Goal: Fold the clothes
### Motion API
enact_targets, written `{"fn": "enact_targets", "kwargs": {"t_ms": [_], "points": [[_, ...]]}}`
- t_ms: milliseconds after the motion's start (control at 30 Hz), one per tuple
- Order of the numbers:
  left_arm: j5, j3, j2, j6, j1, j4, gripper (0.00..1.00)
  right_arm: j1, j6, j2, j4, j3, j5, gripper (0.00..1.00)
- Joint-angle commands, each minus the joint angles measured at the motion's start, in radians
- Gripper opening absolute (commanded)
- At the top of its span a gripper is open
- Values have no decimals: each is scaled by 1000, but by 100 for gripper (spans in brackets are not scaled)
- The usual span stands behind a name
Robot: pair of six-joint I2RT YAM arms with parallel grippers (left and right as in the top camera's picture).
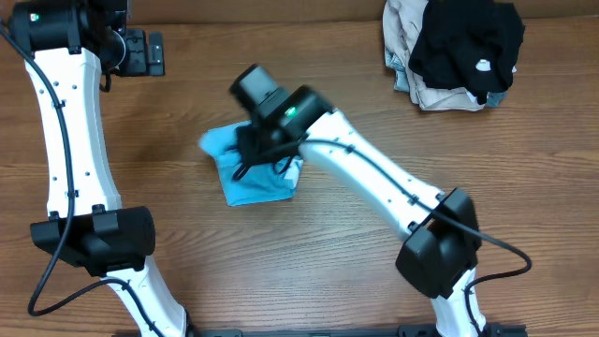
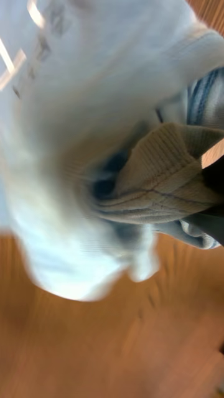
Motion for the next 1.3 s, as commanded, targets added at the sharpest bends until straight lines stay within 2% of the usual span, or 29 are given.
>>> {"fn": "enact_targets", "kwargs": {"t_ms": [0,67,167,200,400,600,667,833,1100,1267], "points": [[-6,17,-2,-16,3,8,100,106,-14,32,20,-8,-30,7],[-6,17,-2,-16,3,8,100,140,-11,68,31,-8,-31,24],[-6,17,-2,-16,3,6,100,174,-11,115,34,-8,-31,59],[-6,17,-2,-16,3,6,100,179,-11,121,27,-8,-31,63],[-5,17,-2,-16,3,3,100,127,-12,82,-3,-6,-26,67],[-5,17,-2,-16,3,0,100,-29,-45,13,-53,-6,24,68],[1,10,-2,-16,3,0,100,-82,-73,16,-55,-7,27,77],[3,-26,0,-16,3,-5,100,-183,-92,44,-61,-24,19,83],[55,-135,0,-11,2,-4,100,-230,-197,50,-60,-191,-180,84],[58,-174,0,-12,2,-4,100,-211,-199,50,-10,-297,-262,83]]}}
